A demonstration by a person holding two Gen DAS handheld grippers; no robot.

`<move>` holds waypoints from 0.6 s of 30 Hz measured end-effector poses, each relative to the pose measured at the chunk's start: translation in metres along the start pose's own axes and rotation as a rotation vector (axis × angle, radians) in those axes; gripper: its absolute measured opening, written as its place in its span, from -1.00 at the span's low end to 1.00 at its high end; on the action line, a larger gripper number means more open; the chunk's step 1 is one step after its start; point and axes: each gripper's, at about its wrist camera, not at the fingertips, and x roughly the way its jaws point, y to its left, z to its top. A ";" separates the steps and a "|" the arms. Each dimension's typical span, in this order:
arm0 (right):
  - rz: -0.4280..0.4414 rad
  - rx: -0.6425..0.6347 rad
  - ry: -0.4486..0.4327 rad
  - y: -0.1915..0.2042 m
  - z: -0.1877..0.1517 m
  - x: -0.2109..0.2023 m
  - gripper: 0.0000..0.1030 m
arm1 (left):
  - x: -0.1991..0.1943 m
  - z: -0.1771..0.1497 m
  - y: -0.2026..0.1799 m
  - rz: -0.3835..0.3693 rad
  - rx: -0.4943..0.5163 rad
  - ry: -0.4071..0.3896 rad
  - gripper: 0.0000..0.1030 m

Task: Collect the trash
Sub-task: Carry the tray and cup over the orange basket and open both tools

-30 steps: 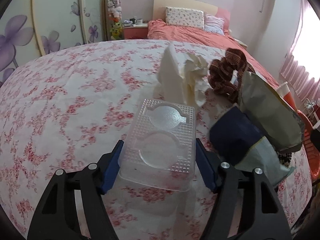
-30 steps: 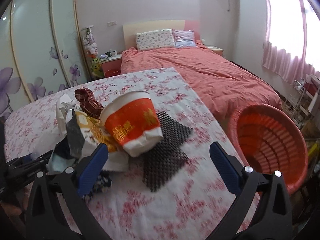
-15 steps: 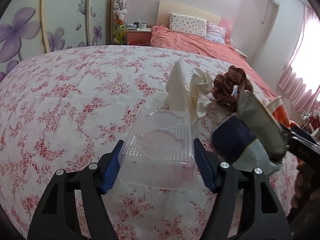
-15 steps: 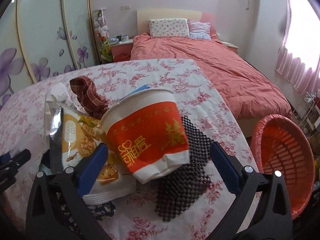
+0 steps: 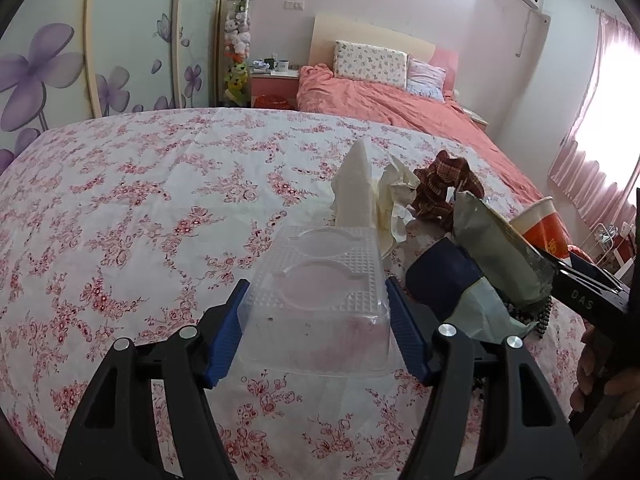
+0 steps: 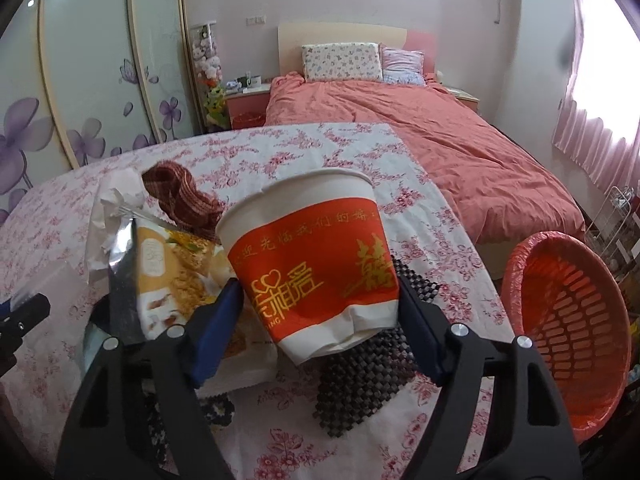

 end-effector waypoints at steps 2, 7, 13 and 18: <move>-0.001 0.010 -0.012 -0.003 0.001 -0.007 0.44 | -0.004 0.001 0.001 -0.002 -0.006 -0.012 0.28; -0.002 0.027 -0.024 -0.012 0.000 -0.019 0.44 | -0.016 0.003 0.000 0.010 -0.013 -0.056 0.26; -0.002 0.039 -0.040 -0.018 -0.003 -0.033 0.44 | -0.040 0.007 -0.002 0.016 -0.017 -0.124 0.26; -0.003 0.063 -0.068 -0.029 -0.002 -0.048 0.44 | -0.050 0.012 -0.012 -0.011 -0.016 -0.145 0.26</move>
